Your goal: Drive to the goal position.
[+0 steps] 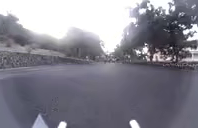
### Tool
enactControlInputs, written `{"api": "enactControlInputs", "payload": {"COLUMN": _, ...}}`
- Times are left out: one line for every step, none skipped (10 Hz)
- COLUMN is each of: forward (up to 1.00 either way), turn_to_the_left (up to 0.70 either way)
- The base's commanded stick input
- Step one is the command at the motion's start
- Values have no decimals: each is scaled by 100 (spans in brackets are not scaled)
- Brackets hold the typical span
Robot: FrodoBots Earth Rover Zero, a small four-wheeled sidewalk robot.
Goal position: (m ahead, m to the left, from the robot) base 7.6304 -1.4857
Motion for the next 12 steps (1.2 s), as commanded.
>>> {"api": "enactControlInputs", "payload": {"forward": 70, "turn_to_the_left": 0}}
{"api": "enactControlInputs", "payload": {"forward": 70, "turn_to_the_left": 0}}
{"api": "enactControlInputs", "payload": {"forward": 70, "turn_to_the_left": 0}}
{"api": "enactControlInputs", "payload": {"forward": 70, "turn_to_the_left": 0}}
{"api": "enactControlInputs", "payload": {"forward": 70, "turn_to_the_left": 0}}
{"api": "enactControlInputs", "payload": {"forward": 70, "turn_to_the_left": 0}}
{"api": "enactControlInputs", "payload": {"forward": 70, "turn_to_the_left": 0}}
{"api": "enactControlInputs", "payload": {"forward": 70, "turn_to_the_left": 0}}
{"api": "enactControlInputs", "payload": {"forward": 70, "turn_to_the_left": 0}}
{"api": "enactControlInputs", "payload": {"forward": 70, "turn_to_the_left": 0}}
{"api": "enactControlInputs", "payload": {"forward": 70, "turn_to_the_left": 0}}
{"api": "enactControlInputs", "payload": {"forward": 70, "turn_to_the_left": 0}}
